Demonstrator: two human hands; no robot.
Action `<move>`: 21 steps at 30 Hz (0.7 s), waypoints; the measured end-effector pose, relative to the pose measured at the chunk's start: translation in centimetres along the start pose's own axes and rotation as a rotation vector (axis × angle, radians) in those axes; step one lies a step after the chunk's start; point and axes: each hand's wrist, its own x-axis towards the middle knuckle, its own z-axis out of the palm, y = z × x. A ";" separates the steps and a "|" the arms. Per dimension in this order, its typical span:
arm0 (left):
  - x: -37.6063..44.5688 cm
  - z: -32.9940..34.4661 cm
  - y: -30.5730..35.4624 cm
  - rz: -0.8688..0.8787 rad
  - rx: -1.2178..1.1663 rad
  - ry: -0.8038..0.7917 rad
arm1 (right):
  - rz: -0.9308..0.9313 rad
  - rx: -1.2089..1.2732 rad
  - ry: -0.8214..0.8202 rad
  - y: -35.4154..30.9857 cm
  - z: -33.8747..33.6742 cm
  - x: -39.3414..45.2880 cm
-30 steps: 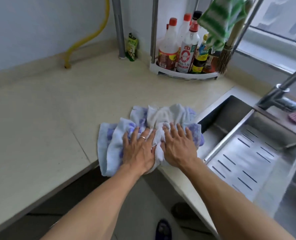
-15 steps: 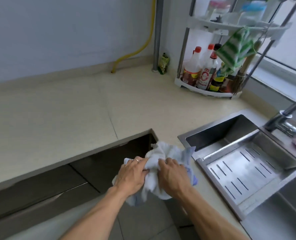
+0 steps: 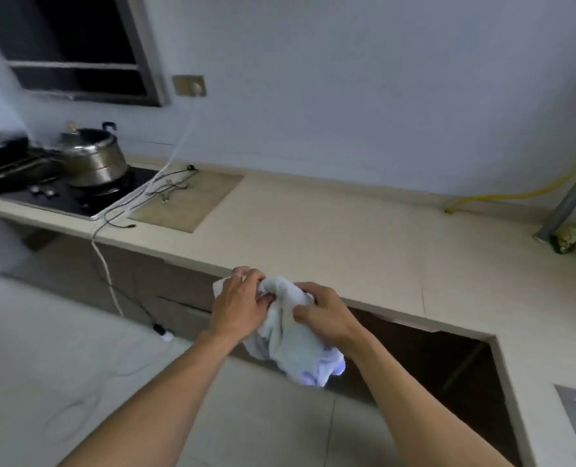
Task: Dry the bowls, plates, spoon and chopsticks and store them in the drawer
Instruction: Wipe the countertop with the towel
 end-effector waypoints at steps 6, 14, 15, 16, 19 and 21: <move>-4.4 -13.1 -10.0 -0.082 -0.236 0.239 | 0.081 0.239 0.076 -11.1 13.5 6.2; -10.9 -25.7 -22.5 -0.149 -0.062 0.130 | 0.160 0.483 -0.149 -24.2 30.9 9.2; -11.6 -27.3 -24.8 -0.187 -0.082 0.193 | 0.161 0.493 -0.222 -25.9 33.5 9.3; -12.0 -28.3 -26.2 -0.214 -0.145 0.251 | 0.154 0.477 -0.283 -26.8 35.0 9.5; -13.1 -32.2 -32.2 -0.313 -0.304 0.419 | 0.081 0.462 -0.543 -29.8 41.3 10.7; -13.5 -34.6 -36.2 -0.394 -0.363 0.511 | -0.055 0.393 -0.680 -31.6 45.6 12.0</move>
